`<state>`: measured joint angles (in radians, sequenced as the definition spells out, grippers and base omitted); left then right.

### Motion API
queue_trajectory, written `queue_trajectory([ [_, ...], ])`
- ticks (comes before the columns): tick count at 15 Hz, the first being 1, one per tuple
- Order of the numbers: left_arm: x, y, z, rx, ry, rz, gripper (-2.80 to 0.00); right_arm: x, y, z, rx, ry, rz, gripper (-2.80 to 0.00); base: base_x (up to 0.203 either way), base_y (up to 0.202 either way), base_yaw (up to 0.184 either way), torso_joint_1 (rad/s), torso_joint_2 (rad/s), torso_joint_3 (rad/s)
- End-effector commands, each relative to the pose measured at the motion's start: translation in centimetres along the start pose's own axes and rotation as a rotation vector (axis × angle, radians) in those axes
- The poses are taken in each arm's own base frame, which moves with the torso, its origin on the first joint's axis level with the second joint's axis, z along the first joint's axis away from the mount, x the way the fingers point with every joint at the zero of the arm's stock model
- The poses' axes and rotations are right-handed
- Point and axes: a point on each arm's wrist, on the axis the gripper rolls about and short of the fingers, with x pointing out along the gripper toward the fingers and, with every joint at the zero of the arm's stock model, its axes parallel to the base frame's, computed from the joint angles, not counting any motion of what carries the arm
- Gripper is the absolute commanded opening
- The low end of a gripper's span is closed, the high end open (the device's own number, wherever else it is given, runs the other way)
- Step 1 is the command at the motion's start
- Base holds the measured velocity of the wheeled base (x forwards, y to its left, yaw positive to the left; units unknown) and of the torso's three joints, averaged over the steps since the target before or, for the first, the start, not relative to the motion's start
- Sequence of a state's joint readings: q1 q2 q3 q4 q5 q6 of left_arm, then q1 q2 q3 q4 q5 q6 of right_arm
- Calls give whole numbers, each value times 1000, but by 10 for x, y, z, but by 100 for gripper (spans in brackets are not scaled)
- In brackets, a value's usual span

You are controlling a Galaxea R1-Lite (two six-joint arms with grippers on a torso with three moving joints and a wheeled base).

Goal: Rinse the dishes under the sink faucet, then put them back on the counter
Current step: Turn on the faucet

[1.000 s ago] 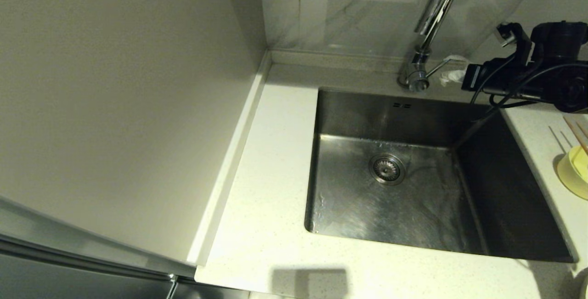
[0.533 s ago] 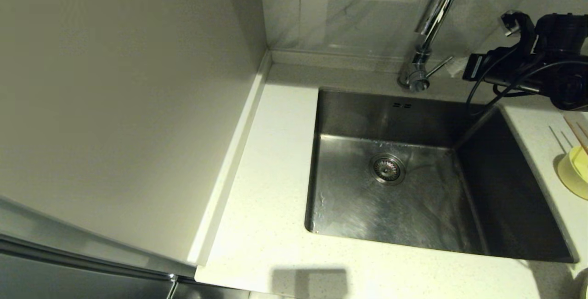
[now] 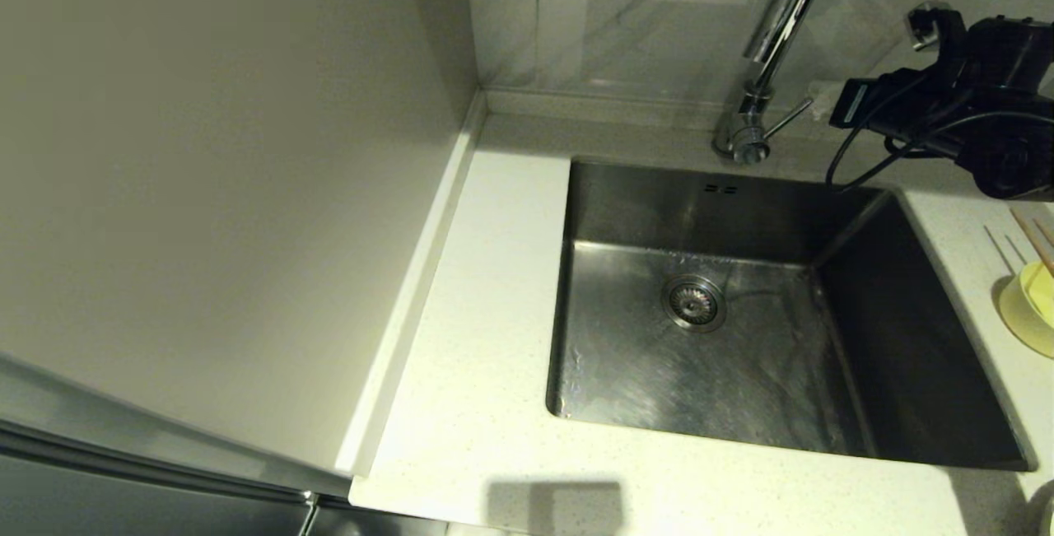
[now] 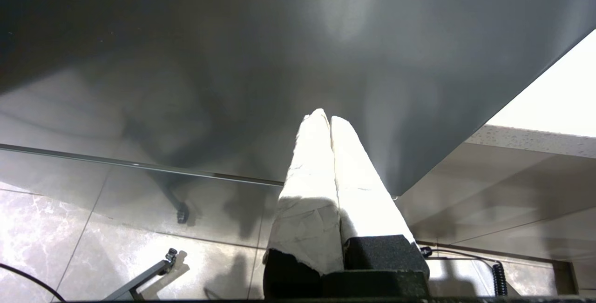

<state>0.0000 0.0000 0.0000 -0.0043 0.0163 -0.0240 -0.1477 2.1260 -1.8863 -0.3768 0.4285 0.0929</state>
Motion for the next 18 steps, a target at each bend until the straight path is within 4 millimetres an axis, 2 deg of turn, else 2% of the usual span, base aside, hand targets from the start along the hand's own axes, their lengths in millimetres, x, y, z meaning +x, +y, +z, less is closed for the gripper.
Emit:
queue_trajectory([
  [1,0,0,0,-1,-2,1,-280,3,1,0,31,-12,12,-280,0,0,0,0,0,0],
  [5,0,0,0,-1,-2,1,-280,4,9,2,88,-12,42,-280,0,0,0,0,0,0],
  [14,0,0,0,-1,-2,1,-280,-1,14,6,85,8,177,-280,0,0,0,0,0,0],
  [18,0,0,0,-1,-2,1,-280,-5,15,1,78,35,206,-280,0,0,0,0,0,0],
])
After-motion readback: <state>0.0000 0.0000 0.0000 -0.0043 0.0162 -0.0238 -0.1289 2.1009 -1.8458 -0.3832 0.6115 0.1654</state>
